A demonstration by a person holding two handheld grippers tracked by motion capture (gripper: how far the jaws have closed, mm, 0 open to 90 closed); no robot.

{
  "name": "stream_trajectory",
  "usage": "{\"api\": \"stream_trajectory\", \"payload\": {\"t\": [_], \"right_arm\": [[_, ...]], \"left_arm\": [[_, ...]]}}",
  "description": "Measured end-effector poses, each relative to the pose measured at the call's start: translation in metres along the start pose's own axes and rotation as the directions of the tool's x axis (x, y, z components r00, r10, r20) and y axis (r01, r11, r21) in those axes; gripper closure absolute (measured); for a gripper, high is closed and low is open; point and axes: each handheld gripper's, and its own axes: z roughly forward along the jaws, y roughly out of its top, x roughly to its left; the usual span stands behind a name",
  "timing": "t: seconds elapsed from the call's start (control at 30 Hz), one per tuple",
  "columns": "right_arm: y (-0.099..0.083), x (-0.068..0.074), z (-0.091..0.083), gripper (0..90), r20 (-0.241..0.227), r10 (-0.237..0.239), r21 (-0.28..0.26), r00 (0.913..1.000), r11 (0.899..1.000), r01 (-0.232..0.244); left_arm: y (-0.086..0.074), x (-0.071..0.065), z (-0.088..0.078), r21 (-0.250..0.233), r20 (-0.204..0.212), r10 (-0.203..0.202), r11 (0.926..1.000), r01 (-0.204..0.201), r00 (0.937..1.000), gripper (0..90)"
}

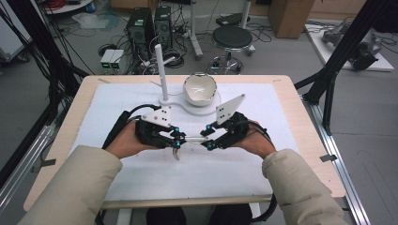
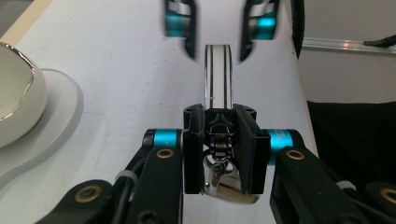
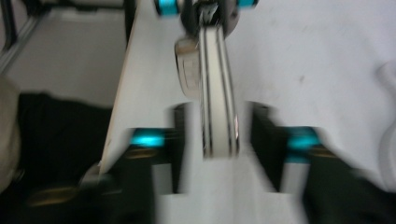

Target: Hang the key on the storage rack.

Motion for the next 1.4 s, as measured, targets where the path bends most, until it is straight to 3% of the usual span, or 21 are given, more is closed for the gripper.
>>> {"api": "stream_trajectory", "payload": {"t": [0.03, 0.07, 0.13, 0.2, 0.23, 0.27, 0.3, 0.43, 0.47, 0.53, 0.57, 0.63, 0.73, 0.83, 0.93, 1.03, 1.1, 1.27, 1.3, 1.37, 1.4], "right_arm": [[-0.002, 0.0, 0.0, 10.7, 0.069, 0.013, -0.004, 0.9975, 1.0, -0.013], [-0.002, 0.0, 0.0, 10.7, 0.069, 0.013, -0.004, 0.9975, 1.0, -0.013], [-0.006, 0.001, -0.002, 0.5, 0.157, 0.067, -0.042, 0.9852, 0.997, -0.062], [-0.015, 0.0, -0.014, 0.4, 0.223, 0.144, -0.13, 0.964, 0.985, -0.117], [-0.015, 0.0, -0.014, 0.4, 0.223, 0.144, -0.13, 0.964, 0.985, -0.117], [-0.022, 0.0, -0.022, 0.5, 0.257, 0.179, -0.17, 0.9496, 0.976, -0.138], [-0.022, 0.0, -0.022, 0.5, 0.257, 0.179, -0.17, 0.9496, 0.976, -0.138], [-0.041, 0.004, -0.039, 0.4, 0.315, 0.238, -0.242, 0.9189, 0.956, -0.164], [-0.052, 0.009, -0.047, 0.4, 0.336, 0.267, -0.282, 0.9031, 0.943, -0.174], [-0.062, 0.012, -0.053, 0.4, 0.352, 0.297, -0.306, 0.8876, 0.933, -0.191], [-0.062, 0.012, -0.053, 0.4, 0.352, 0.297, -0.306, 0.8876, 0.933, -0.191], [-0.077, 0.018, -0.062, 0.5, 0.363, 0.324, -0.368, 0.8736, 0.911, -0.185], [-0.099, 0.027, -0.071, 0.5, 0.397, 0.361, -0.412, 0.8437, 0.892, -0.188], [-0.117, 0.034, -0.075, 0.5, 0.43, 0.391, -0.442, 0.8138, 0.877, -0.189], [-0.13, 0.039, -0.077, 0.4, 0.448, 0.402, -0.465, 0.7989, 0.868, -0.176], [-0.142, 0.044, -0.075, 0.5, 0.457, 0.414, -0.49, 0.7873, 0.856, -0.165], [-0.148, 0.045, -0.074, 0.4, 0.464, 0.425, -0.505, 0.7776, 0.848, -0.162], [-0.163, 0.049, -0.072, 0.5, 0.483, 0.459, -0.55, 0.7457, 0.822, -0.15], [-0.165, 0.05, -0.072, 0.5, 0.48, 0.472, -0.559, 0.7395, 0.814, -0.157], [-0.17, 0.051, -0.072, 0.5, 0.486, 0.476, -0.572, 0.7329, 0.807, -0.146], [-0.173, 0.051, -0.072, 0.5, 0.489, 0.484, -0.576, 0.7257, 0.804, -0.147]], "left_arm": [[-0.001, 0.0, 0.0, -0.005, -0.003, -0.007, 1.0, 0.007, 1.0, 74.3], [-0.001, 0.002, 0.0, -0.007, -0.007, -0.003, 1.0, 0.003, 1.0, 74.3], [-0.003, 0.004, 0.0, -0.018, -0.015, -0.01, 0.9998, 0.01, 0.9998, 74.3], [-0.005, 0.006, 0.0, -0.021, -0.019, -0.019, 0.9996, 0.018, 0.9996, 74.3], [-0.006, 0.007, 0.0, -0.026, -0.023, -0.025, 0.9994, 0.024, 0.9994, 74.3], [-0.007, 0.008, 0.0, -0.027, -0.024, -0.029, 0.9992, 0.028, 0.9993, 74.3], [-0.008, 0.01, -0.001, -0.032, -0.028, -0.034, 0.999, 0.033, 0.999, 74.3], [-0.011, 0.016, -0.005, -0.075, -0.038, -0.06, 0.9956, 0.057, 0.9975, 74.3], [-0.013, 0.018, -0.006, -0.081, -0.043, -0.067, 0.9947, 0.064, 0.9968, 74.3], [-0.015, 0.021, -0.01, -0.086, -0.054, -0.075, 0.9939, 0.07, 0.9958, 74.3], [-0.016, 0.024, -0.012, -0.098, -0.066, -0.083, 0.9923, 0.076, 0.9944, 74.3], [-0.019, 0.028, -0.017, -0.123, -0.076, -0.098, 0.9886, 0.088, 0.9923, 74.3], [-0.022, 0.033, -0.023, -0.163, -0.098, -0.129, 0.9802, 0.112, 0.9868, 74.3], [-0.027, 0.041, -0.029, -0.202, -0.123, -0.167, 0.9694, 0.14, 0.9783, 74.3], [-0.032, 0.049, -0.037, -0.236, -0.148, -0.201, 0.9579, 0.163, 0.9683, 74.3], [-0.04, 0.059, -0.045, -0.291, -0.17, -0.255, 0.9358, 0.199, 0.9518, 74.4], [-0.044, 0.065, -0.048, -0.307, -0.178, -0.273, 0.9283, 0.21, 0.9455, 74.3], [-0.056, 0.08, -0.056, -0.368, -0.201, -0.34, 0.8956, 0.251, 0.9189, 74.4], [-0.058, 0.084, -0.057, -0.371, -0.196, -0.348, 0.8919, 0.259, 0.9167, 74.4], [-0.057, 0.089, -0.06, -0.35, -0.213, -0.345, 0.9004, 0.258, 0.9142, 74.4], [-0.056, 0.093, -0.061, -0.353, -0.205, -0.35, 0.8975, 0.265, 0.9139, 74.5]]}}
